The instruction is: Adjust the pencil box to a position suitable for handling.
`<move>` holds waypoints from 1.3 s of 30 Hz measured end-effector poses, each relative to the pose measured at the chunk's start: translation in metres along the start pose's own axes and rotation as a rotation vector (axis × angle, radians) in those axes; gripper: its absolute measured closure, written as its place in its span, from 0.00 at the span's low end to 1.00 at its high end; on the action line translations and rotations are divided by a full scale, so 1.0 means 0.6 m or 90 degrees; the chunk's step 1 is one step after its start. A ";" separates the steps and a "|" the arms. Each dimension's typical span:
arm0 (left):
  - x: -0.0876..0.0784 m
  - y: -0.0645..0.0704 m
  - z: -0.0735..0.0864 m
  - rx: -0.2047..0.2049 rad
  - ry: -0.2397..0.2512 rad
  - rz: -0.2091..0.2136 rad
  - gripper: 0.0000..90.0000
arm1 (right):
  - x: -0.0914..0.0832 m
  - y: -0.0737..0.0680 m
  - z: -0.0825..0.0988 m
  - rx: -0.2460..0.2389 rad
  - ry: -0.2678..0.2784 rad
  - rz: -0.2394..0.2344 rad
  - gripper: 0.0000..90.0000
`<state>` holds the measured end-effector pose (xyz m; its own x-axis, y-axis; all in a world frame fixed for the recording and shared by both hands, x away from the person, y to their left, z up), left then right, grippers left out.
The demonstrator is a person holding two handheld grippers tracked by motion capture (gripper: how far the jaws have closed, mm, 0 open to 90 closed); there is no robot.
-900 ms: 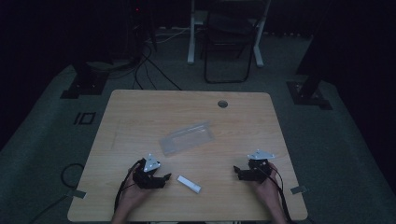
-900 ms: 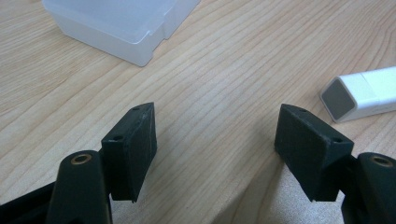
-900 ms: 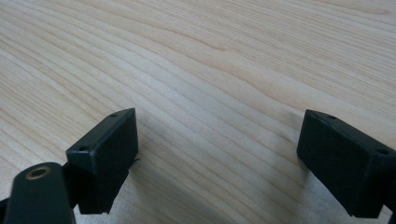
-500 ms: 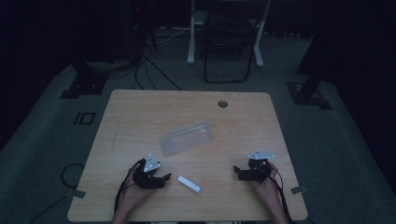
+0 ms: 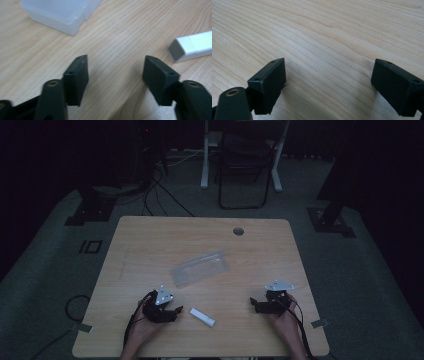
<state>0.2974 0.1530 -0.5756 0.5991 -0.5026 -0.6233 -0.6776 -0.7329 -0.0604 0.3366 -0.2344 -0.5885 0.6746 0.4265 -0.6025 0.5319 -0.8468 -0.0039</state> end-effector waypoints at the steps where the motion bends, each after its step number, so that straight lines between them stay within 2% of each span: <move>1: -0.002 0.000 -0.002 -0.004 0.005 0.002 0.44 | 0.000 0.000 0.000 0.000 0.000 0.000 0.14; 9: -0.021 -0.003 -0.014 -0.018 0.029 0.014 0.46 | 0.000 0.000 0.000 0.000 0.000 0.000 0.14; 19: -0.035 -0.011 -0.026 -0.008 0.045 0.005 0.47 | 0.000 0.000 0.000 0.000 0.000 0.000 0.14; 39: -0.047 -0.023 -0.071 0.016 0.075 -0.002 0.51 | 0.000 0.000 0.000 0.000 0.000 0.000 0.14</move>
<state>0.3084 0.1578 -0.5237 0.6466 -0.5516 -0.5270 -0.6852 -0.7236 -0.0832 0.3366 -0.2344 -0.5885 0.6744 0.4262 -0.6029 0.5315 -0.8471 -0.0043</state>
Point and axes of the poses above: each handheld gripper's, and its own axes: x roughly forward along the jaws, z roughly out of its underside, y roughly to its right, the point moved 3 cm from there along x, roughly forward along the jaws, and after that the axes turned 6 degrees about y, right-handed, at the moved point
